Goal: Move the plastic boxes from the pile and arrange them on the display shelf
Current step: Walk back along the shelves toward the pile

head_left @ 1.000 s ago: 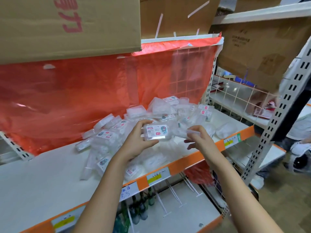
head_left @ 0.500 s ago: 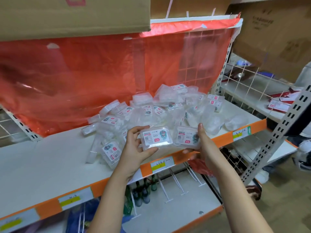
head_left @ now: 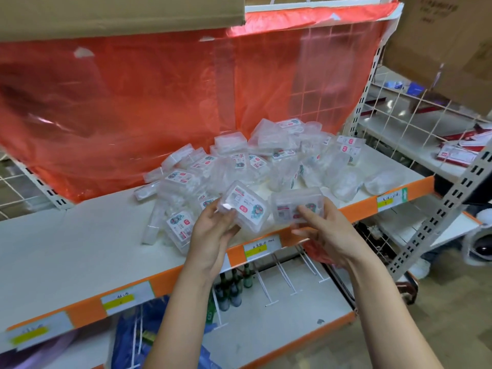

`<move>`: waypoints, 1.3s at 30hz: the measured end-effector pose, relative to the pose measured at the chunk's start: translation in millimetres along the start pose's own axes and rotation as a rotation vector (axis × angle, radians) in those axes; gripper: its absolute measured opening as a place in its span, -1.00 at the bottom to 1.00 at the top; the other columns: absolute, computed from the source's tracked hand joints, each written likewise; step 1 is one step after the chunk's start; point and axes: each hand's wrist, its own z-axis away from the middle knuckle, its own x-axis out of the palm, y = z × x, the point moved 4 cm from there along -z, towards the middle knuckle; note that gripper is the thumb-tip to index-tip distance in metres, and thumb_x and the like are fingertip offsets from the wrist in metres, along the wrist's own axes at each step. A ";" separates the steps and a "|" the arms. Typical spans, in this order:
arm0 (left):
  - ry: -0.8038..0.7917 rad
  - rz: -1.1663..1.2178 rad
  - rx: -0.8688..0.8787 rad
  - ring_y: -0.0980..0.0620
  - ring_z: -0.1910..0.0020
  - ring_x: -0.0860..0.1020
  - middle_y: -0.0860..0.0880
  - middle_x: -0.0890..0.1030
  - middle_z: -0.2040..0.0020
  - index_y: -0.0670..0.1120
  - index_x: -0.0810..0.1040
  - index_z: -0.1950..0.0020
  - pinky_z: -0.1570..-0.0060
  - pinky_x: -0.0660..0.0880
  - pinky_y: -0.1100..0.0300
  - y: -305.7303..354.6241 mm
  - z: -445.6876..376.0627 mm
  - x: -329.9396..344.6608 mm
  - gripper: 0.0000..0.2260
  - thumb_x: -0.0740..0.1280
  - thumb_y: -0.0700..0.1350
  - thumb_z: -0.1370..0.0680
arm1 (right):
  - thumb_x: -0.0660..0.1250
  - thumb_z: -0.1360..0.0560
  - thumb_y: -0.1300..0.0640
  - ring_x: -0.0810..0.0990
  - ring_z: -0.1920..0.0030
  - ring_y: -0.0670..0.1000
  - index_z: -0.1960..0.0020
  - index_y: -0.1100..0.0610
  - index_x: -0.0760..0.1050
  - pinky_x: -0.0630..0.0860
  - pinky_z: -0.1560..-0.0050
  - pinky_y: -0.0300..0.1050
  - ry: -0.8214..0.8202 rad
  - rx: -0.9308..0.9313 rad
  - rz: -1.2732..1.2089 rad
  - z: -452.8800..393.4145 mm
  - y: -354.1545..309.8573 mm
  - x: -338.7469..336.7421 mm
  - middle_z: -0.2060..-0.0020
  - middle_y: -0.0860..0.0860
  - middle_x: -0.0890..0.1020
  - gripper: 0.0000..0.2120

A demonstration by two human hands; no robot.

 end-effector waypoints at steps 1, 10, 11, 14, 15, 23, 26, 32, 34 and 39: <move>0.006 0.014 -0.009 0.05 0.03 0.64 -0.01 0.69 0.05 -0.13 0.52 -0.10 0.08 0.60 0.18 -1.7 0.4 2.5 -0.76 0.30 -0.19 -0.44 | 0.31 -0.50 0.25 0.63 0.37 -0.10 -0.10 0.18 0.37 0.49 0.44 -0.33 -0.004 -0.011 0.006 0.2 -0.2 -1.4 0.14 0.15 0.58 -0.80; -0.057 0.031 -0.216 -0.05 -0.16 0.58 0.04 0.60 -0.22 0.13 0.43 -0.36 -0.05 0.54 -0.16 -16.6 5.6 23.2 -0.55 0.25 0.10 -0.46 | 0.35 -0.37 0.14 0.67 0.08 0.00 -0.02 0.16 0.55 0.59 0.09 -0.16 -0.014 -0.060 -0.168 -4.8 2.7 -10.3 0.09 0.06 0.70 -0.76; -0.077 0.025 -0.236 -0.04 -0.16 0.59 0.06 0.60 -0.21 0.16 0.44 -0.34 -0.07 0.53 -0.18 -18.3 7.1 26.0 -0.58 0.24 0.10 -0.48 | 0.34 -0.38 0.14 0.67 0.07 0.00 -0.05 0.17 0.55 0.61 0.10 -0.16 -0.022 -0.059 -0.178 -4.4 2.8 -9.0 0.08 0.06 0.70 -0.74; -0.051 0.019 -0.283 -0.09 -0.11 0.61 -0.03 0.62 -0.16 0.05 0.45 -0.28 -0.08 0.51 -0.25 -23.3 9.6 30.4 -0.73 0.18 0.01 -0.60 | 0.35 -0.40 0.13 0.65 0.12 0.04 0.00 0.16 0.55 0.58 0.24 -0.19 0.007 -0.032 -0.175 -4.4 5.9 -6.6 0.10 0.09 0.69 -0.80; -0.023 0.015 -0.305 -0.13 -0.10 0.61 -0.11 0.62 -0.15 -0.02 0.42 -0.26 -0.08 0.50 -0.27 -24.6 10.3 30.4 -0.77 0.16 -0.02 -0.62 | 0.34 -0.44 0.14 0.65 0.18 0.03 0.03 0.15 0.55 0.55 0.31 -0.21 0.025 -0.019 -0.173 -4.4 7.0 -6.8 0.13 0.08 0.69 -0.86; -0.012 -0.003 -0.338 -0.15 -0.10 0.60 -0.17 0.62 -0.11 -0.16 0.42 -0.26 -0.03 0.55 -0.19 -27.6 13.3 30.7 -0.74 0.23 -0.10 -0.60 | 0.30 -0.52 0.22 0.64 0.17 0.04 -0.21 0.22 0.44 0.57 0.15 -0.11 0.100 0.009 -0.235 -9.7 12.3 -9.2 0.10 0.12 0.67 -0.73; -0.004 0.007 -0.304 -0.08 0.00 0.63 -0.12 0.66 -0.01 -0.13 0.54 -0.13 -0.01 0.57 -0.15 -25.0 12.7 32.0 -0.82 0.25 -0.12 -0.58 | 0.31 -0.52 0.24 0.65 0.17 0.04 -0.29 0.18 0.36 0.51 0.06 -0.02 0.122 -0.008 -0.288 -10.6 11.4 -11.0 0.13 0.11 0.68 -0.65; -0.030 -0.065 -0.220 0.00 0.01 0.63 -0.05 0.64 -0.06 -0.09 0.50 -0.21 0.13 0.61 0.06 -23.8 9.7 34.7 -0.79 0.26 -0.15 -0.58 | 0.32 -0.52 0.21 0.66 0.25 -0.07 -0.22 0.04 0.38 0.52 0.20 -0.12 0.080 0.018 -0.269 -10.7 10.4 -9.0 0.21 0.02 0.70 -0.70; -0.073 -0.159 -0.173 -0.04 -0.11 0.59 -0.05 0.59 -0.16 -0.04 0.40 -0.27 -0.05 0.57 -0.02 -25.3 8.9 34.8 -0.64 0.38 -0.20 -0.51 | 0.33 -0.51 0.18 0.64 0.22 -0.09 -0.22 0.03 0.40 0.50 0.22 -0.15 0.059 0.024 -0.237 -10.4 10.3 -7.2 0.16 0.01 0.68 -0.70; -0.122 -0.343 -0.109 0.09 -0.06 0.55 0.03 0.53 -0.11 0.01 0.28 -0.26 -0.05 0.54 0.16 -37.3 0.7 39.1 -0.44 0.45 -0.35 -0.41 | 0.30 -0.53 0.20 0.61 -0.01 0.00 -0.23 0.11 0.45 0.48 0.08 -0.15 -0.043 -0.006 -0.136 -13.8 14.3 12.2 -0.01 0.08 0.63 -0.72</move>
